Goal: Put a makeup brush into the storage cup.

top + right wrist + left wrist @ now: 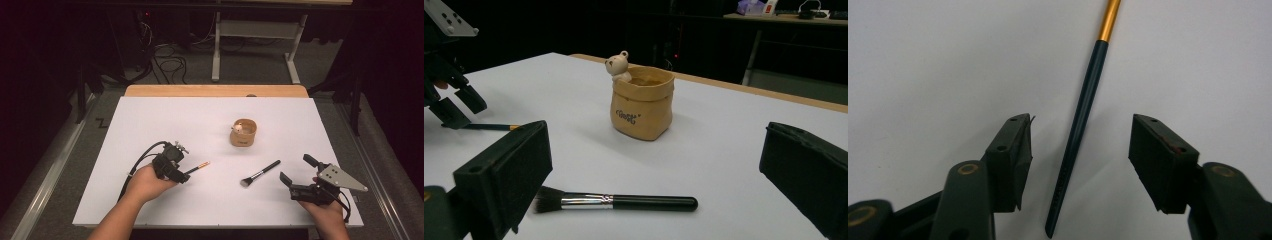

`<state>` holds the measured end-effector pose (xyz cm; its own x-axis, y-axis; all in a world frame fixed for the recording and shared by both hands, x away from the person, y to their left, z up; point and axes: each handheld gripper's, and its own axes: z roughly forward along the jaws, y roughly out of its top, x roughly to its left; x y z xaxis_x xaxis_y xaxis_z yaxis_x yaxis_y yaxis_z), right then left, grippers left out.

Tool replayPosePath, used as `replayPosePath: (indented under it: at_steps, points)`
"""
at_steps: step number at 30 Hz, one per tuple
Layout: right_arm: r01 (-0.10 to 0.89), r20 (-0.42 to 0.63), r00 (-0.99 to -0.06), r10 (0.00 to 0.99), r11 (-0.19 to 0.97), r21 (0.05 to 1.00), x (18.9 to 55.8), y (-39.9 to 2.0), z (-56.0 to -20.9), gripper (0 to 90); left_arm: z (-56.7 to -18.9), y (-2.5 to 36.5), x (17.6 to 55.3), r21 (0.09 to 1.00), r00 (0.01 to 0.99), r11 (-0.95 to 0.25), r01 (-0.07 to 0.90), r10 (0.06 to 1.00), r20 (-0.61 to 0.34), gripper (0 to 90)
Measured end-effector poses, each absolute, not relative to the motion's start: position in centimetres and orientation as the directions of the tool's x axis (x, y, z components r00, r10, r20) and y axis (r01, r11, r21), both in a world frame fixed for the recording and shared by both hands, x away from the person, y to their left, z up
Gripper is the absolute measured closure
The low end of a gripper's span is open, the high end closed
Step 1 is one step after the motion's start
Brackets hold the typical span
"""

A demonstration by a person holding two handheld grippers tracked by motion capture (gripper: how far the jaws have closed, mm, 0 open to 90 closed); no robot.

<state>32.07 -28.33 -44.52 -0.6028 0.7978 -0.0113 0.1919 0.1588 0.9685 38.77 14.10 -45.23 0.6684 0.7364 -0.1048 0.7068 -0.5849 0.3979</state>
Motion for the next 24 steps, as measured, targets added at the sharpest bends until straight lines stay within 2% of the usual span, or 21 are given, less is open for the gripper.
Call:
replayPosePath:
  at_steps: [15, 24]
  points:
    - [0.191, -0.013, -0.605, 0.796, 0.161, 0.968, 32.18, -28.42, -44.57, 1.3, -45.77, 13.86, 39.05, 0.386, 0.693, -0.616, 0.686, 0.716, -0.089, 65.1]
    - [0.193, -0.009, -0.603, 0.798, 0.157, 0.969, 32.22, -28.48, -44.6, 1.4, -46.1, 13.52, 39.17, 0.379, 0.698, -0.629, 0.679, 0.713, -0.067, 70.1]
